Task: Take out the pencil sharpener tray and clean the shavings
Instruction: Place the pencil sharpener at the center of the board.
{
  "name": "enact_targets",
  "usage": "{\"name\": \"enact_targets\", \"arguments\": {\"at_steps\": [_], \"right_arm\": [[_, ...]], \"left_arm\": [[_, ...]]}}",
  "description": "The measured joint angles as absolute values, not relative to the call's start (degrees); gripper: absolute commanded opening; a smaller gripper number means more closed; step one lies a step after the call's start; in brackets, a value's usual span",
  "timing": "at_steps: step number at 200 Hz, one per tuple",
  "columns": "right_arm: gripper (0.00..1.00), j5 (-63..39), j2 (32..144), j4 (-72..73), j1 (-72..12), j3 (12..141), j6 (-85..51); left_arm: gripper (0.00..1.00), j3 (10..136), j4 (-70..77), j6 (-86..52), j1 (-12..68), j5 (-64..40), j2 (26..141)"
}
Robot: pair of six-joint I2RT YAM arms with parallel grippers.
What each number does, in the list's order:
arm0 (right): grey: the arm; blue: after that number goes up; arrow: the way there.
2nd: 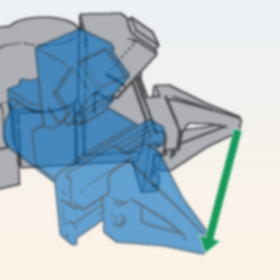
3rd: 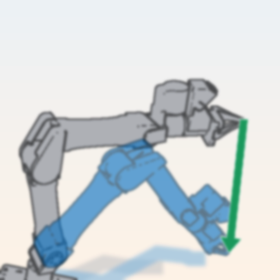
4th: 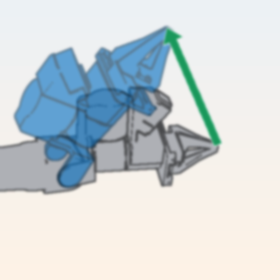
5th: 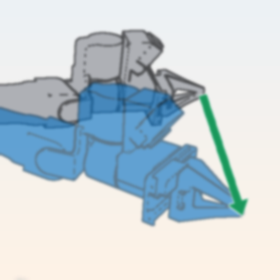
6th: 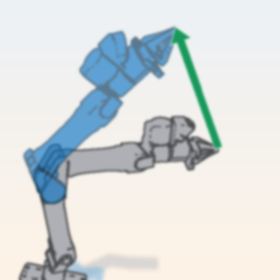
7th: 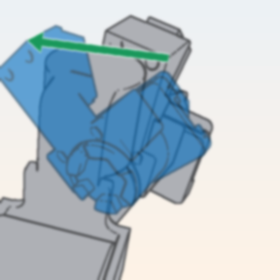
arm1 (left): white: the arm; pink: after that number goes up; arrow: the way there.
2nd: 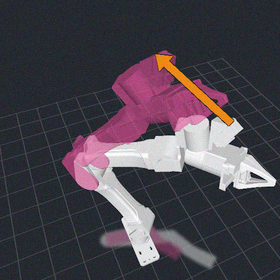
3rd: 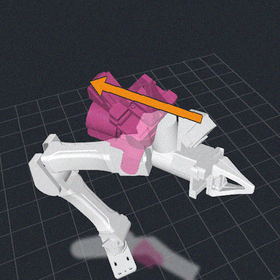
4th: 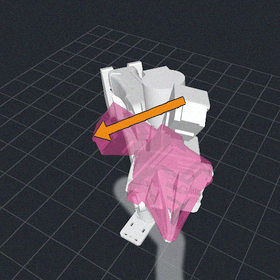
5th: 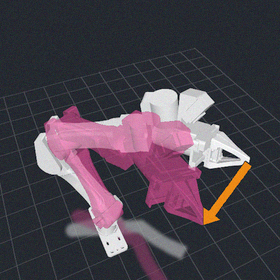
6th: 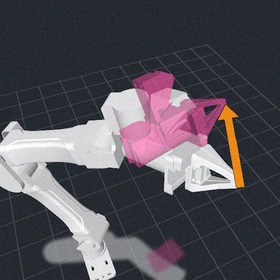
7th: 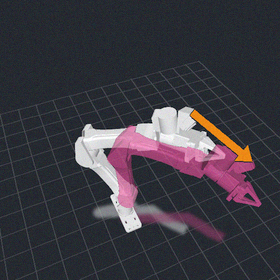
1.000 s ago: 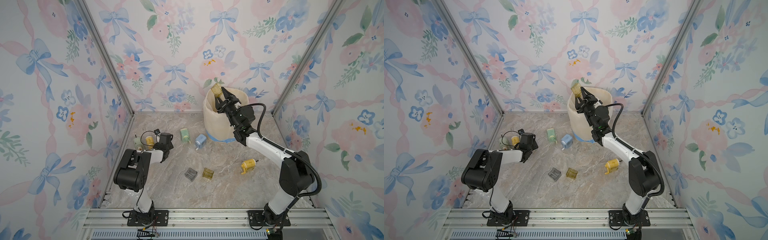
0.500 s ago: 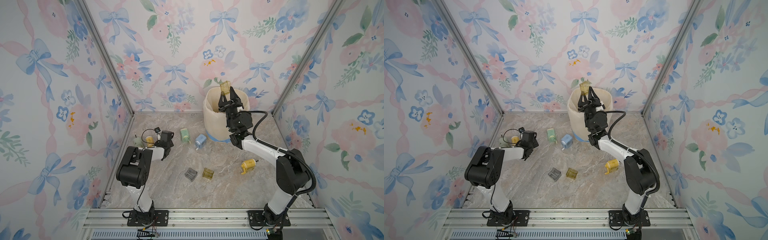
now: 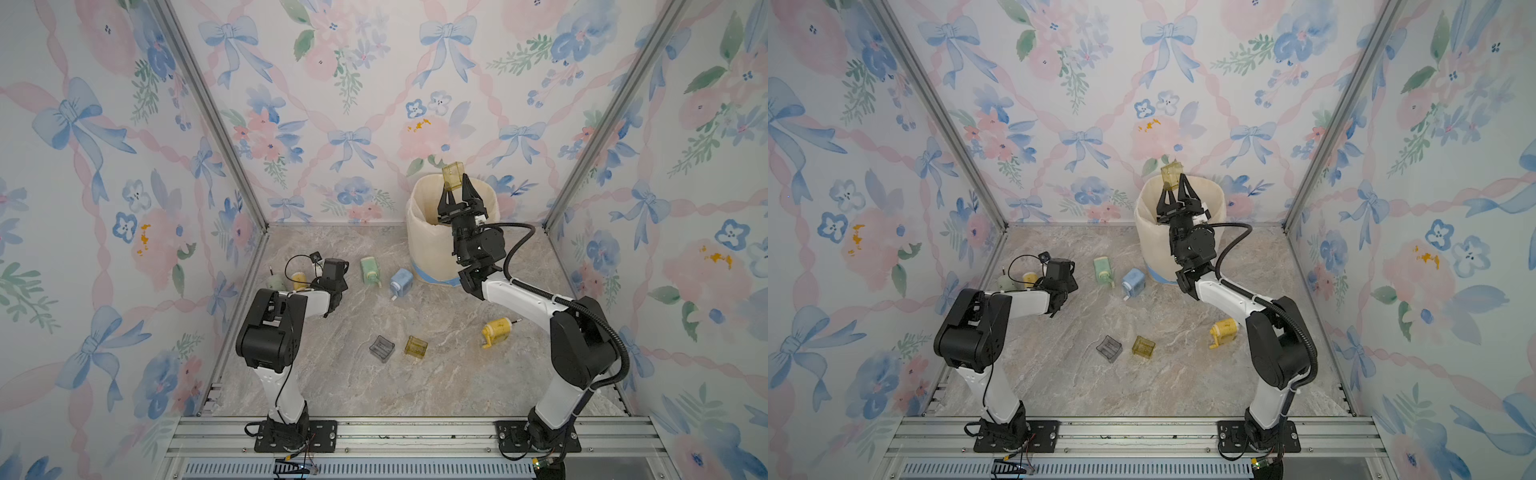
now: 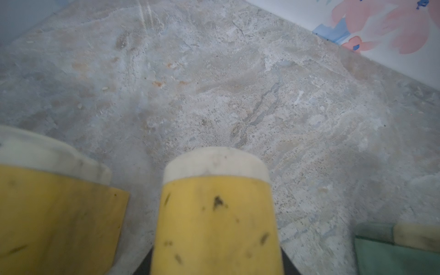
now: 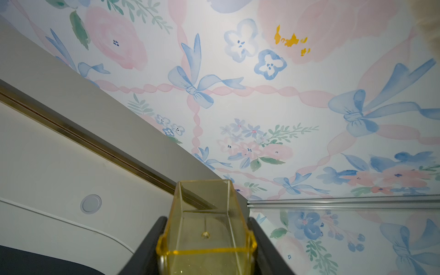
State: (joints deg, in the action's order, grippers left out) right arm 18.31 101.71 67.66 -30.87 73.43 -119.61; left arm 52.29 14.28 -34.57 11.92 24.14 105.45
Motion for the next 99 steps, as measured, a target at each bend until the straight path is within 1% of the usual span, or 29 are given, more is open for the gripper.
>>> {"name": "enact_targets", "arguments": {"at_steps": [43, 54, 72, 99], "right_arm": [[0.3, 18.3, 102.7, 68.0, -30.9, 73.0, -119.5], [0.3, 18.3, 103.0, 68.4, -30.9, 73.0, -119.4], [0.3, 18.3, 103.0, 68.6, -31.0, 73.0, -119.5], [0.3, 18.2, 103.0, 68.7, -31.0, 73.0, -119.5]], "left_arm": [[0.0, 50.7, 14.1, -34.6, 11.9, 24.7, 104.1], [0.08, 50.5, 14.1, -34.6, 11.9, 24.7, 104.0], [0.18, 50.3, 14.1, -34.6, 12.0, 24.9, 103.8], [0.26, 50.2, 14.1, -34.6, 12.0, 25.1, 103.7]]}}
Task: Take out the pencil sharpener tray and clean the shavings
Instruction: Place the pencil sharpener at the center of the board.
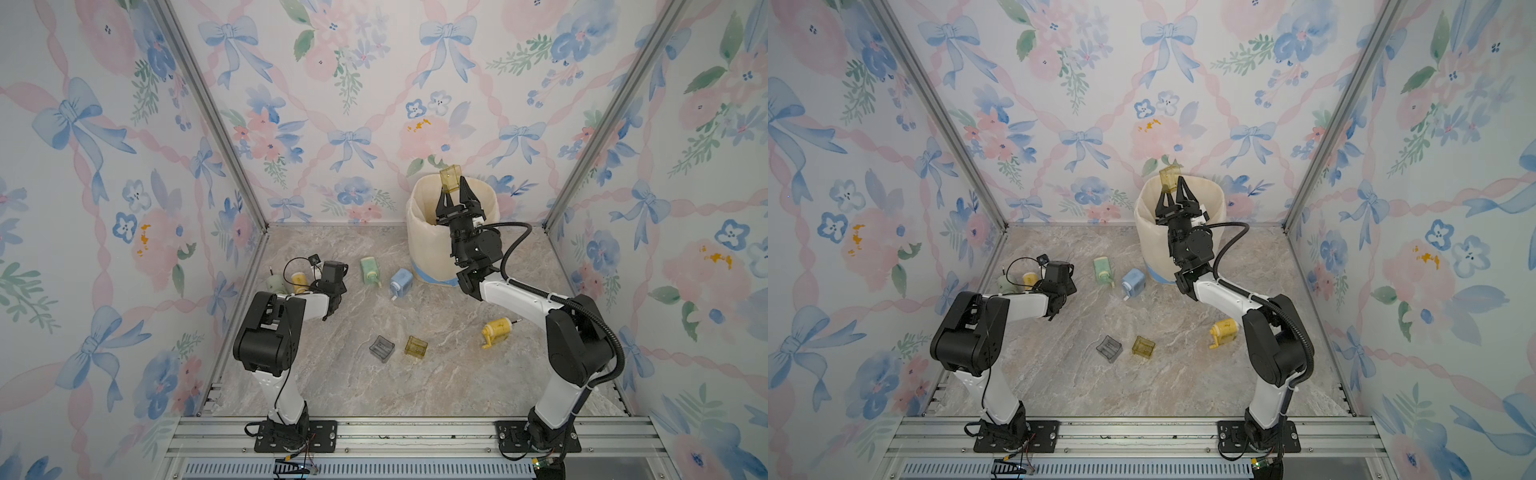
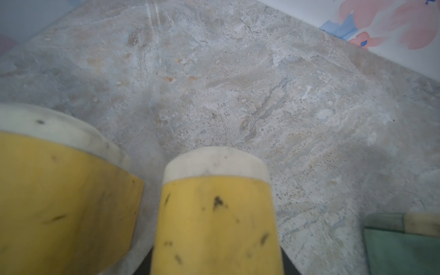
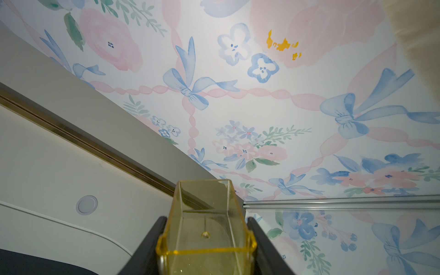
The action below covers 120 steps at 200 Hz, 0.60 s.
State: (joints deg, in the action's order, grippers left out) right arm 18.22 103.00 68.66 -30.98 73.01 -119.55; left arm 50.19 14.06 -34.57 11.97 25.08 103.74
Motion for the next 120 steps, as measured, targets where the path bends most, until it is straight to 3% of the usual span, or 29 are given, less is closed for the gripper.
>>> {"name": "enact_targets", "arguments": {"at_steps": [51, 120], "right_arm": [[0.29, 17.3, 103.0, 68.6, -31.5, 72.7, -119.5], [0.28, 15.0, 97.6, 64.3, -32.5, 67.4, -119.6]], "left_arm": [[0.52, 49.6, 13.6, -34.6, 12.5, 26.2, 103.2], [0.65, 47.7, 11.0, -34.8, 13.1, 27.2, 101.7]]}}
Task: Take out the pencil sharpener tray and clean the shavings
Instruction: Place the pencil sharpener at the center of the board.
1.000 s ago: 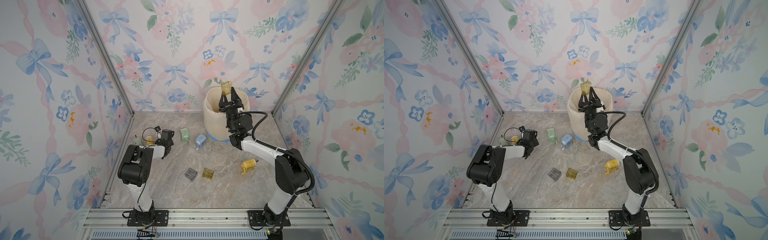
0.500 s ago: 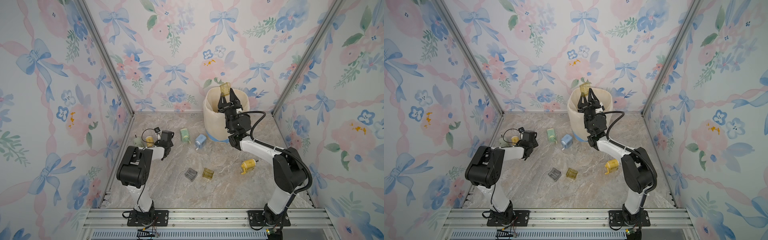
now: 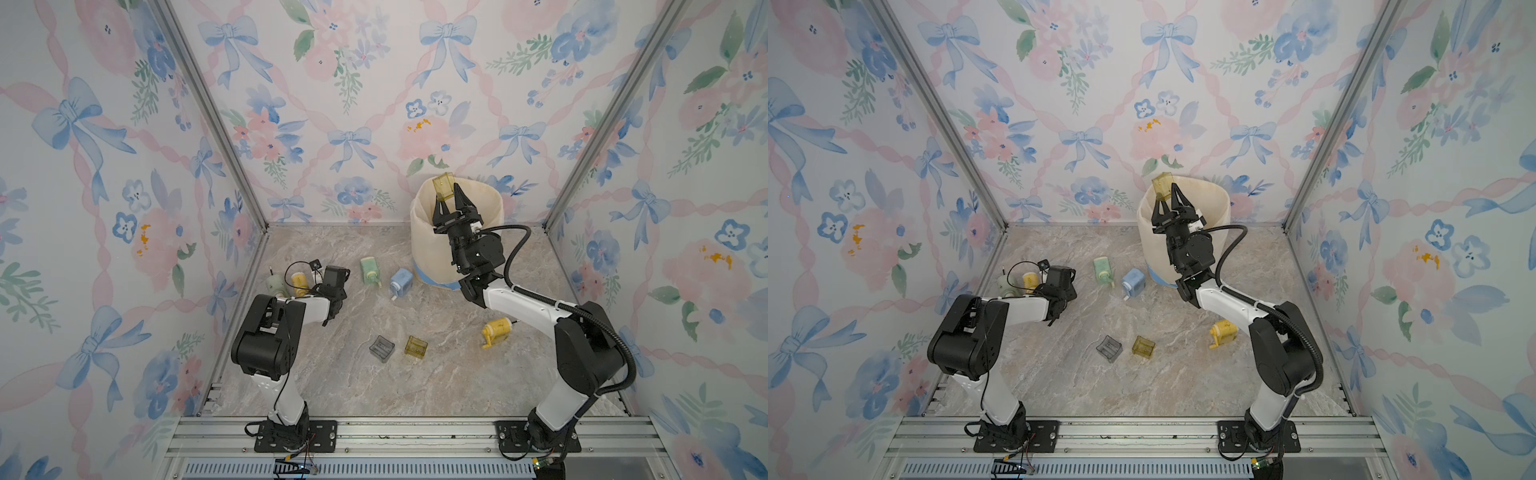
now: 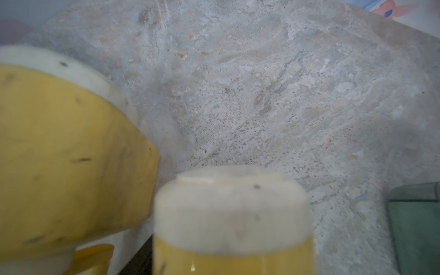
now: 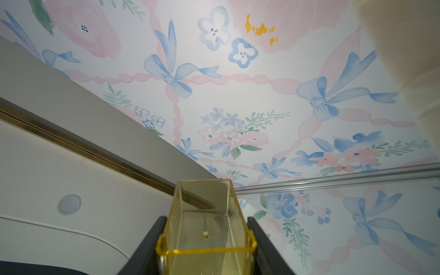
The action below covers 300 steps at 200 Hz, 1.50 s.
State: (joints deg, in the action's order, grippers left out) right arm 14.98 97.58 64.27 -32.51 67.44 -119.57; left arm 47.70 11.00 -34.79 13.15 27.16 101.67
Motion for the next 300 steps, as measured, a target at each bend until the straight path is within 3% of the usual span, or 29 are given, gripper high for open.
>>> {"name": "enact_targets", "arguments": {"at_steps": [93, 171, 207, 240, 300], "right_arm": [[0.27, 10.7, 96.6, 53.3, -32.7, 73.0, -119.6], [0.27, 9.1, 87.9, 27.5, -32.7, 78.0, -116.6], [0.26, 11.4, 82.7, 19.8, -34.0, 78.6, -114.5], [0.26, 13.8, 80.0, 17.5, -35.8, 76.2, -114.3], [0.27, 15.3, 76.7, 13.8, -35.6, 71.9, -107.8]], "left_arm": [[0.68, 47.5, 10.1, -34.7, 13.9, 28.6, 97.4], [0.71, 47.3, 10.1, -34.6, 14.4, 29.6, 93.8], [0.85, 47.3, 10.1, -34.7, 14.5, 29.6, 92.8], [0.9, 47.3, 10.0, -34.7, 15.1, 29.6, 92.8], [0.92, 46.0, 10.0, -34.8, 16.2, 29.7, 90.1]]}}
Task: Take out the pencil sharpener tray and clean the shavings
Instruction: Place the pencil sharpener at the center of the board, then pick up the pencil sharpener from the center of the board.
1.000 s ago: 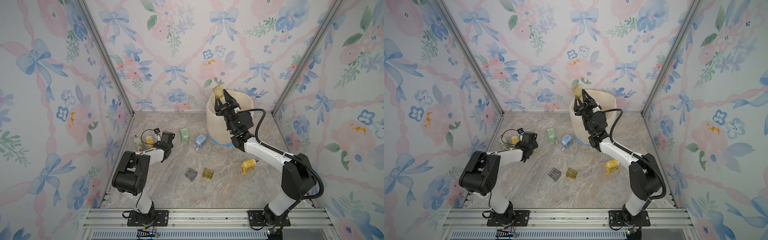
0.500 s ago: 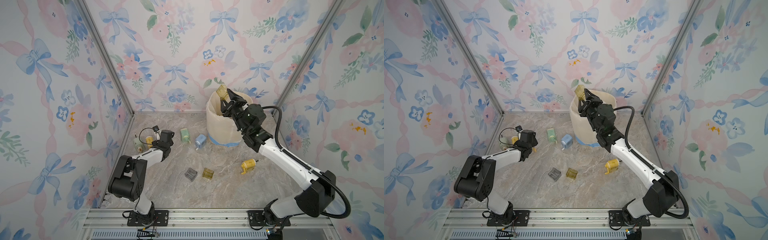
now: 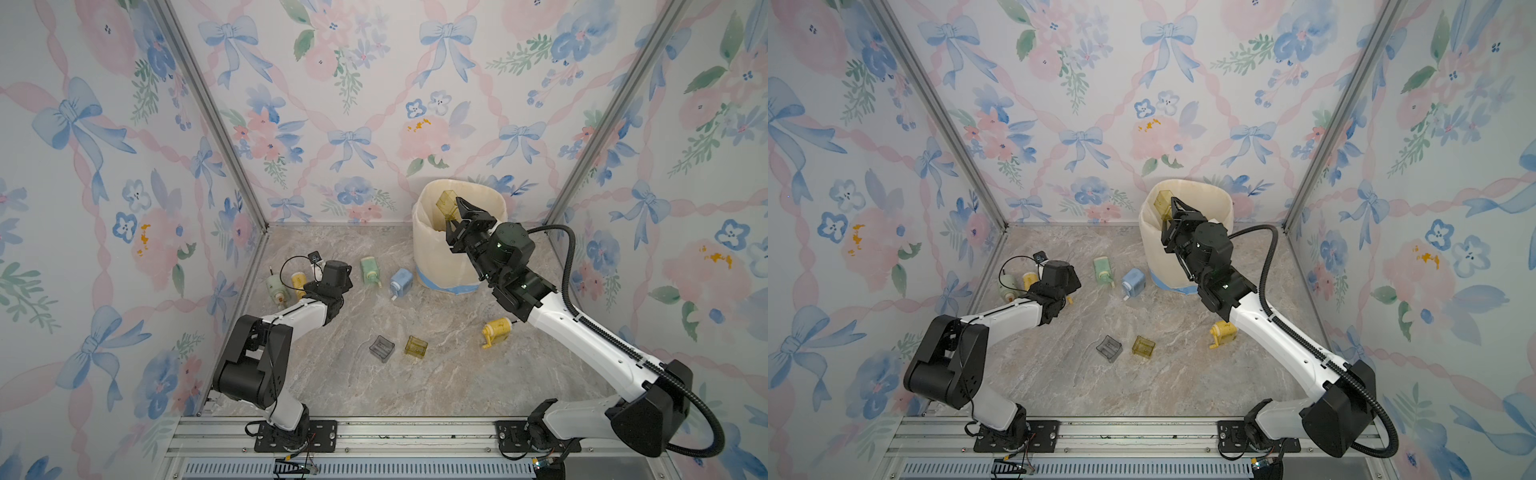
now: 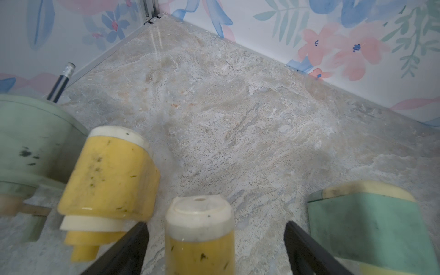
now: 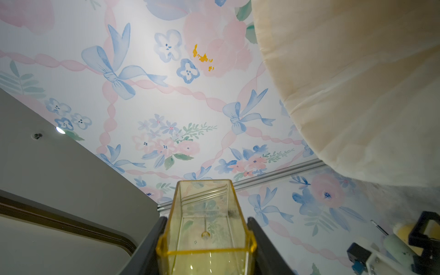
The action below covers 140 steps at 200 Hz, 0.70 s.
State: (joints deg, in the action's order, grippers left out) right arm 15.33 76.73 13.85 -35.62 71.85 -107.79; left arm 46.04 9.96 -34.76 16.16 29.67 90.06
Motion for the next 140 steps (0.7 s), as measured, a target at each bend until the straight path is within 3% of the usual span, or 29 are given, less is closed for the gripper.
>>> {"name": "enact_targets", "arguments": {"at_steps": [64, 140], "right_arm": [[0.27, 8.8, 71.8, 12.0, -32.7, 70.2, -94.9], [0.27, 3.6, 65.7, 10.0, -27.9, 63.8, -89.4]], "left_arm": [[0.93, 44.2, 10.2, -34.7, 16.2, 30.2, 85.3], [0.85, 44.4, 10.0, -34.8, 16.1, 30.0, 92.1]]}}
